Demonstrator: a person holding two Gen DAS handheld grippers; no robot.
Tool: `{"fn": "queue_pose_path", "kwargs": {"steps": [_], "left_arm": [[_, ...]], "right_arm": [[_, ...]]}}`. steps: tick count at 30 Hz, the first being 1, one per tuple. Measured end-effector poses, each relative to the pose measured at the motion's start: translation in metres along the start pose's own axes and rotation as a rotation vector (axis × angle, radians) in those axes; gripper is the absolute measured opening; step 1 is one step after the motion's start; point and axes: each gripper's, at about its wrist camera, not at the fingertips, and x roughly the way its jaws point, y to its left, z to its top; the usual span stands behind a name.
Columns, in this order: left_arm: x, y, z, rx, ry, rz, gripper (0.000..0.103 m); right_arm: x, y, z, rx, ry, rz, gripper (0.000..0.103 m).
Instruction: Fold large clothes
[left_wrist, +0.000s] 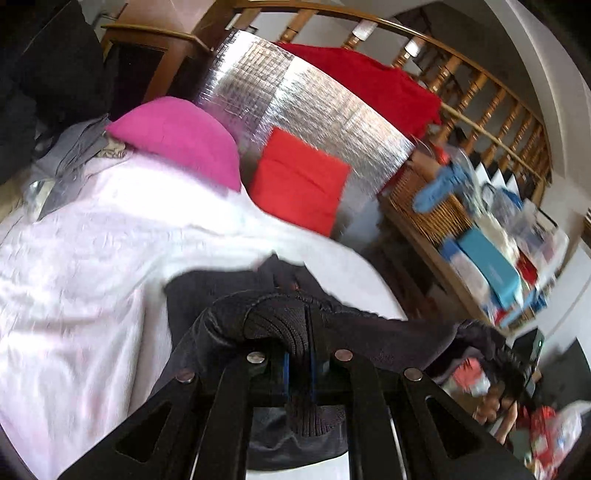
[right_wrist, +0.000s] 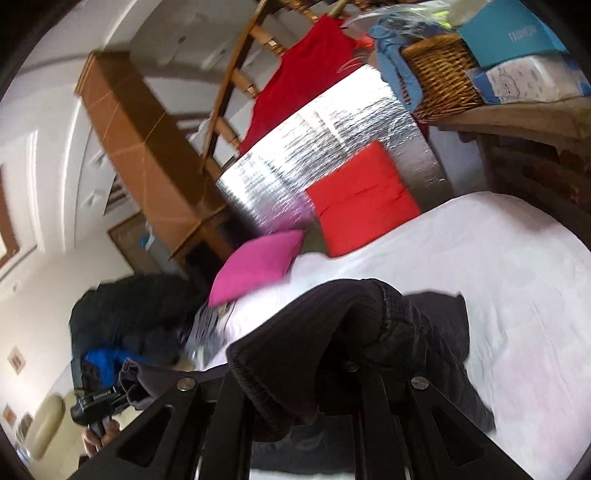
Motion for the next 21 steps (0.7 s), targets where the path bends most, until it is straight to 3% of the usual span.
{"fn": "queue_pose_path", "kwargs": {"steps": [4, 10, 16, 21], "left_arm": [[0.05, 0.019, 0.028, -0.035, -0.004, 0.026, 0.008], [0.137, 0.055, 0.064, -0.086, 0.059, 0.058, 0.008], [0.217, 0.086, 0.076, -0.122, 0.134, 0.113, 0.008], [0.253, 0.097, 0.084, -0.136, 0.154, 0.114, 0.009]], "right_arm": [[0.055, -0.026, 0.023, 0.041, -0.007, -0.017, 0.01], [0.142, -0.062, 0.047, 0.036, 0.026, -0.076, 0.01], [0.22, -0.111, 0.051, 0.087, 0.053, -0.153, 0.01], [0.262, -0.148, 0.054, 0.146, 0.05, -0.202, 0.01]]}}
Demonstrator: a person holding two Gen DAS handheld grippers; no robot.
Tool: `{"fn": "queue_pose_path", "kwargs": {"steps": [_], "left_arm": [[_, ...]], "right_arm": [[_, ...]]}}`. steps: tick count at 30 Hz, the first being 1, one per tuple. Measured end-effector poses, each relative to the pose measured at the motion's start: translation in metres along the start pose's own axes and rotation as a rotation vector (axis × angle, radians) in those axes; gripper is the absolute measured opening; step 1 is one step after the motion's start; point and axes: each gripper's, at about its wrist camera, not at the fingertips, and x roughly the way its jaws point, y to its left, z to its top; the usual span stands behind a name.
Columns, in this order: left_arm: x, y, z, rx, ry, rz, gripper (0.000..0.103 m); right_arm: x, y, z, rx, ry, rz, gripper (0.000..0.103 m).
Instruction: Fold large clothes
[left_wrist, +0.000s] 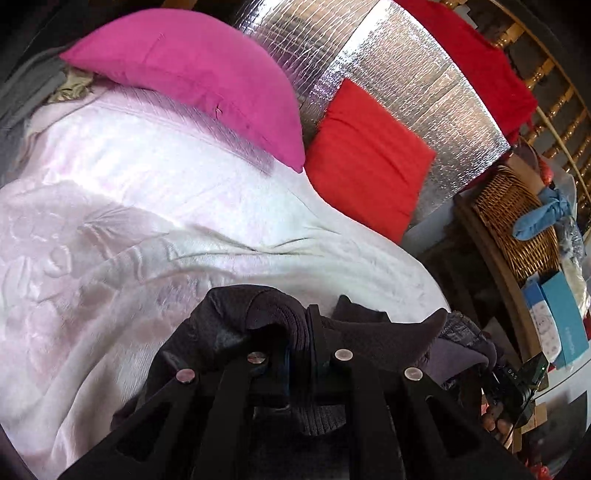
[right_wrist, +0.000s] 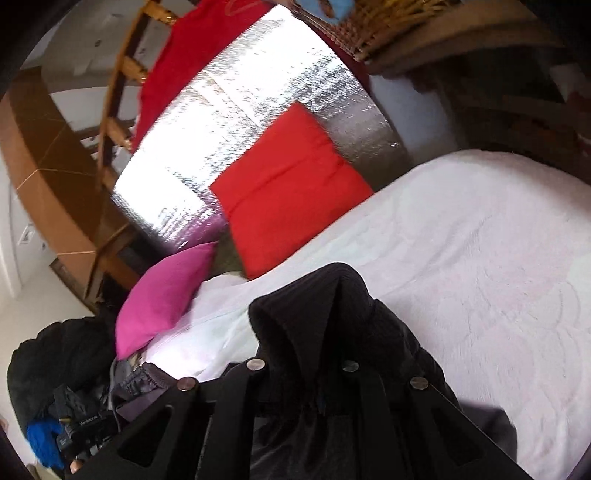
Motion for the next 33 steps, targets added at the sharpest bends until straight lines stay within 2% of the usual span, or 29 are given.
{"fn": "queue_pose_path", "kwargs": {"steps": [5, 7, 9, 10, 11, 12, 13, 14, 15, 16, 17, 19, 21, 23, 25, 27, 31, 33], "left_arm": [[0.03, 0.015, -0.006, -0.051, 0.014, 0.024, 0.01], [0.038, 0.024, -0.013, -0.077, 0.037, 0.021, 0.012], [0.035, 0.032, -0.016, -0.121, 0.048, -0.017, 0.012], [0.03, 0.035, -0.017, -0.144, 0.047, -0.044, 0.017], [0.022, 0.037, -0.017, -0.167, 0.044, -0.065, 0.022], [0.012, 0.038, -0.016, -0.183, 0.023, -0.08, 0.042], [0.001, 0.038, -0.016, -0.19, -0.014, -0.078, 0.072], [-0.019, 0.037, -0.017, -0.201, -0.082, -0.044, 0.085], [-0.037, 0.037, -0.019, -0.213, -0.146, -0.018, 0.094], [-0.06, 0.036, -0.023, -0.231, -0.219, -0.017, 0.094], [-0.079, 0.035, -0.028, -0.245, -0.242, -0.026, 0.094], [-0.103, 0.03, -0.041, -0.246, -0.204, 0.008, 0.095], [-0.124, 0.027, -0.063, -0.245, -0.166, 0.051, 0.095], [-0.145, 0.028, -0.1, -0.271, -0.132, 0.12, 0.095], [-0.16, 0.033, -0.136, -0.319, -0.127, 0.137, 0.095], [-0.172, 0.04, -0.172, -0.368, -0.135, 0.168, 0.095], [-0.169, 0.058, -0.205, -0.461, -0.069, 0.21, 0.095], [-0.166, 0.062, -0.204, -0.472, -0.075, 0.234, 0.095]], "right_arm": [[0.031, -0.021, 0.001, 0.037, 0.033, -0.044, 0.01], [0.041, -0.037, -0.001, 0.104, 0.069, -0.021, 0.012], [0.04, -0.053, -0.002, 0.191, 0.092, 0.037, 0.019], [0.036, -0.058, -0.002, 0.225, 0.093, 0.072, 0.029], [0.029, -0.063, -0.001, 0.251, 0.077, 0.097, 0.056], [0.02, -0.067, 0.0, 0.276, 0.056, 0.115, 0.075], [0.003, -0.073, 0.001, 0.326, 0.013, 0.162, 0.102], [-0.012, -0.078, 0.001, 0.359, -0.033, 0.178, 0.103], [-0.025, -0.081, 0.002, 0.377, -0.069, 0.189, 0.103], [-0.043, -0.085, 0.002, 0.38, -0.079, 0.204, 0.103], [-0.055, -0.086, 0.002, 0.371, -0.071, 0.205, 0.103], [-0.088, -0.086, -0.003, 0.323, -0.064, 0.182, 0.103], [-0.12, -0.085, -0.01, 0.26, -0.061, 0.109, 0.103], [-0.153, -0.085, -0.021, 0.195, -0.052, 0.03, 0.103], [-0.173, -0.088, -0.03, 0.174, -0.035, -0.024, 0.103], [-0.189, -0.095, -0.041, 0.204, -0.006, -0.057, 0.103], [-0.203, -0.108, -0.065, 0.265, 0.05, -0.024, 0.103], [-0.197, -0.11, -0.074, 0.28, 0.097, 0.005, 0.103]]}}
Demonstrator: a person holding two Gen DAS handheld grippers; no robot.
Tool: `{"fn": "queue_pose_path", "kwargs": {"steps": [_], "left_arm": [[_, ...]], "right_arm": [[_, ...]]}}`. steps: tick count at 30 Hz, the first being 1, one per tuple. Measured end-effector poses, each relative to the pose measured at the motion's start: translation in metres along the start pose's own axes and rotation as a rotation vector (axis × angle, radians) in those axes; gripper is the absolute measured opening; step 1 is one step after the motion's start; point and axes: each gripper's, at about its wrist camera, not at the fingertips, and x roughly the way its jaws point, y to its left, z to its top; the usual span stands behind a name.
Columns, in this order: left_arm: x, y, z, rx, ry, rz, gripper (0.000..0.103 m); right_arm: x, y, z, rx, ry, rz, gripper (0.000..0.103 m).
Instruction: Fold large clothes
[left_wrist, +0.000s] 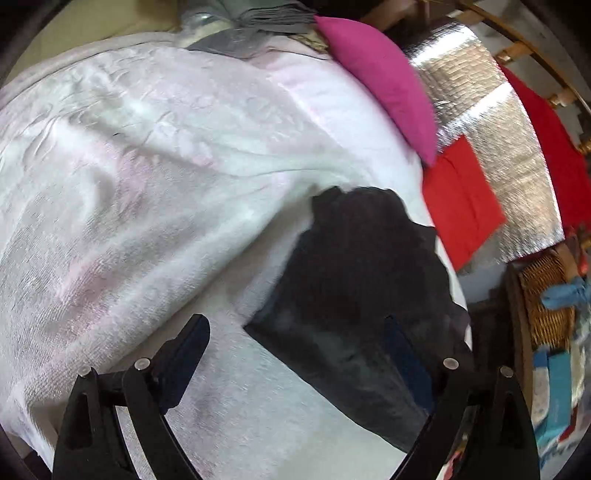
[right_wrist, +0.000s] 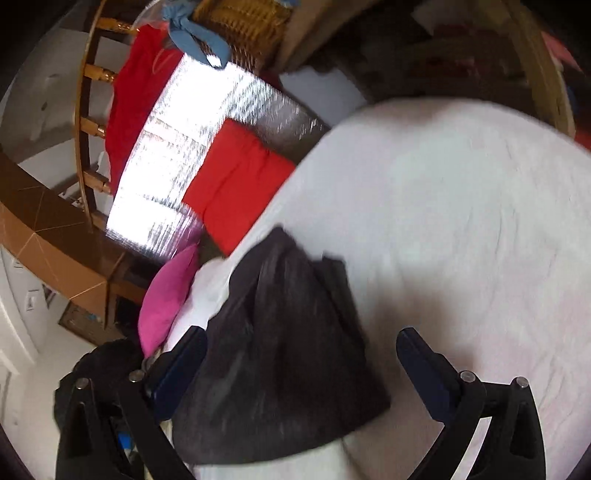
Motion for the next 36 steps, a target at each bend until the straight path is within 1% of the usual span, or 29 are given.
{"fn": "queue_pose_path", "kwargs": {"steps": [1, 2, 3, 4, 6, 7, 8, 9, 10, 11, 12, 13, 14, 15, 16, 17, 19, 20, 21, 22, 24, 25, 26, 27, 28, 29, 31, 33, 36], "left_arm": [[0.003, -0.001, 0.002, 0.007, 0.0, 0.004, 0.095], [0.007, -0.002, 0.004, 0.016, 0.002, 0.004, 0.095], [0.01, -0.005, 0.007, 0.024, 0.004, -0.004, 0.095], [0.016, -0.008, 0.009, 0.034, 0.014, -0.023, 0.095], [0.03, -0.011, 0.018, 0.031, 0.029, -0.036, 0.094], [0.034, -0.013, 0.018, 0.035, 0.022, -0.032, 0.093], [0.037, -0.016, 0.019, 0.049, 0.016, -0.025, 0.088], [0.043, -0.02, 0.021, 0.072, 0.02, -0.025, 0.064], [0.045, -0.022, 0.022, 0.085, 0.027, -0.032, 0.052], [0.045, -0.028, 0.024, 0.112, 0.011, -0.023, 0.049], [0.044, -0.033, 0.026, 0.148, -0.011, -0.01, 0.041], [0.046, -0.04, 0.029, 0.172, -0.022, 0.003, 0.038], [0.044, -0.043, 0.03, 0.19, -0.036, 0.011, 0.038], [0.043, -0.044, 0.03, 0.197, -0.045, 0.018, 0.037], [0.045, -0.043, 0.028, 0.202, -0.043, 0.03, 0.038], [0.049, -0.04, 0.029, 0.203, -0.031, 0.056, 0.041], [0.055, -0.034, 0.028, 0.197, -0.011, 0.102, 0.06], [0.058, -0.034, 0.029, 0.197, -0.004, 0.117, 0.062], [0.057, -0.033, 0.031, 0.191, -0.001, 0.129, 0.068], [0.055, -0.032, 0.032, 0.18, 0.005, 0.126, 0.07], [0.044, -0.026, 0.033, 0.136, 0.033, 0.087, 0.072], [0.039, -0.024, 0.032, 0.12, 0.037, 0.069, 0.073], [0.032, -0.02, 0.029, 0.107, 0.035, 0.056, 0.074], [0.023, -0.016, 0.023, 0.097, 0.033, 0.048, 0.075], [0.014, -0.013, 0.016, 0.092, 0.028, 0.036, 0.076], [0.008, -0.012, 0.011, 0.094, 0.023, 0.022, 0.076], [0.0, -0.015, -0.003, 0.115, 0.024, -0.006, 0.076], [-0.004, -0.024, -0.022, 0.147, 0.041, -0.048, 0.078], [-0.006, -0.025, -0.043, 0.146, 0.067, -0.101, 0.088]], "right_arm": [[0.006, -0.002, -0.004, 0.0, 0.041, 0.002, 0.103], [0.012, -0.004, -0.007, 0.002, 0.066, -0.015, 0.102], [0.017, -0.005, -0.008, -0.002, 0.075, -0.03, 0.101], [0.021, -0.008, -0.01, -0.016, 0.082, -0.052, 0.098], [0.031, -0.013, -0.01, -0.02, 0.087, -0.082, 0.085], [0.035, -0.017, -0.011, -0.01, 0.101, -0.078, 0.073], [0.044, -0.019, -0.012, 0.001, 0.13, -0.077, 0.064], [0.051, -0.018, -0.015, -0.014, 0.152, -0.116, 0.056], [0.057, -0.013, -0.018, -0.049, 0.161, -0.159, 0.049], [0.056, -0.007, -0.021, -0.082, 0.149, -0.182, 0.038], [0.052, -0.001, -0.021, -0.107, 0.132, -0.18, 0.034], [0.047, 0.007, -0.02, -0.129, 0.114, -0.179, 0.028], [0.038, 0.017, -0.019, -0.16, 0.083, -0.174, 0.023], [0.03, 0.026, -0.018, -0.192, 0.054, -0.171, 0.022], [0.024, 0.032, -0.019, -0.23, 0.022, -0.182, 0.021], [0.024, 0.033, -0.02, -0.252, 0.008, -0.215, 0.021], [0.041, 0.016, -0.023, -0.231, 0.063, -0.287, 0.021], [0.051, 0.005, -0.026, -0.209, 0.1, -0.307, 0.022], [0.054, 0.001, -0.028, -0.203, 0.114, -0.307, 0.025], [0.052, 0.002, -0.028, -0.209, 0.108, -0.304, 0.025], [0.042, 0.01, -0.025, -0.214, 0.094, -0.282, 0.028], [0.035, 0.011, -0.023, -0.192, 0.091, -0.267, 0.044], [0.027, 0.01, -0.022, -0.162, 0.085, -0.247, 0.076], [0.016, 0.008, -0.022, -0.127, 0.061, -0.218, 0.086], [0.007, 0.009, -0.022, -0.108, 0.031, -0.192, 0.089], [-0.005, 0.011, -0.024, -0.095, -0.002, -0.164, 0.089], [-0.019, 0.013, -0.026, -0.08, -0.004, -0.116, 0.089], [-0.023, 0.012, -0.035, -0.025, 0.034, -0.039, 0.089], [-0.008, 0.008, -0.053, 0.091, 0.128, 0.061, 0.089]]}}
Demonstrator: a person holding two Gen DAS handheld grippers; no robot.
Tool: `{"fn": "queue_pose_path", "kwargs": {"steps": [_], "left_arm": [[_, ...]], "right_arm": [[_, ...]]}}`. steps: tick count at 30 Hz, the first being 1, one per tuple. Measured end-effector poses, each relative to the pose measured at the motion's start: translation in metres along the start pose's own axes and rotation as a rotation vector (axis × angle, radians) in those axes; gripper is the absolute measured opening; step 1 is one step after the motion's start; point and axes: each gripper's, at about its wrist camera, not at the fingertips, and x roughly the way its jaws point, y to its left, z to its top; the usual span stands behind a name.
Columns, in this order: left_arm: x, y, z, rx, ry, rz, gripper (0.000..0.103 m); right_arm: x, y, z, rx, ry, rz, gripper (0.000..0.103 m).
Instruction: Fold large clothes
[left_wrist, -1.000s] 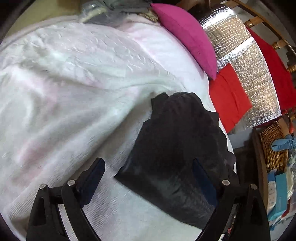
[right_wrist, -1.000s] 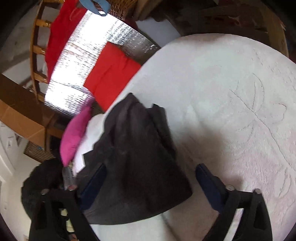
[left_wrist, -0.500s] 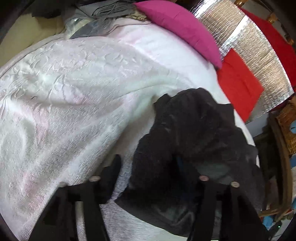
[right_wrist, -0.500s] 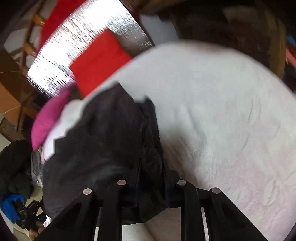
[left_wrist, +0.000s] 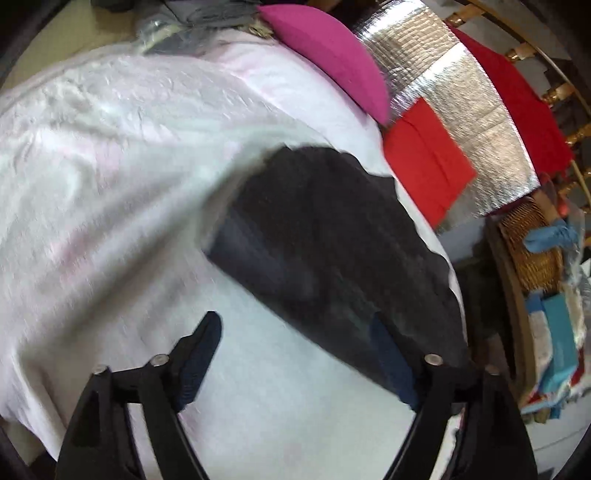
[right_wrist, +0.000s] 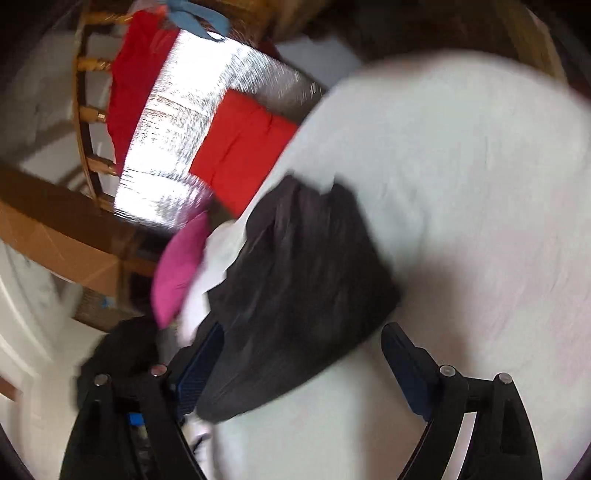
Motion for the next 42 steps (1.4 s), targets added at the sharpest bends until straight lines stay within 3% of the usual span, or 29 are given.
{"fn": "queue_pose_path", "kwargs": {"steps": [4, 10, 14, 21, 29, 30, 32, 34, 37, 42], "left_arm": [[0.019, 0.0, -0.013, -0.077, 0.089, -0.071, 0.088], [0.045, 0.001, 0.002, -0.147, 0.078, -0.057, 0.089], [0.067, 0.006, 0.012, -0.204, 0.1, -0.046, 0.089], [0.083, 0.005, 0.038, -0.25, 0.005, -0.072, 0.09], [0.106, 0.011, 0.057, -0.321, -0.018, -0.113, 0.092], [0.106, 0.012, 0.058, -0.326, -0.03, -0.115, 0.09], [0.097, 0.019, 0.051, -0.304, -0.037, -0.083, 0.072], [0.098, 0.012, 0.053, -0.243, -0.037, -0.048, 0.056], [0.092, 0.005, 0.054, -0.191, -0.054, -0.044, 0.041], [0.072, 0.009, 0.046, -0.175, -0.065, -0.056, 0.034]], "right_arm": [[0.025, -0.006, -0.019, 0.095, 0.081, 0.063, 0.089], [0.064, -0.009, -0.027, 0.149, 0.125, 0.065, 0.089], [0.08, -0.014, -0.021, 0.182, 0.09, 0.064, 0.089], [0.103, -0.017, 0.0, 0.217, 0.004, 0.075, 0.089], [0.119, -0.009, 0.013, 0.145, -0.097, 0.026, 0.088], [0.119, -0.007, 0.013, 0.129, -0.109, 0.008, 0.085], [0.121, -0.002, 0.009, 0.083, -0.133, -0.073, 0.065], [0.121, 0.0, 0.007, 0.06, -0.139, -0.106, 0.056], [0.115, 0.008, 0.005, 0.004, -0.141, -0.127, 0.045], [0.1, 0.03, -0.004, -0.085, -0.154, -0.157, 0.04]]}}
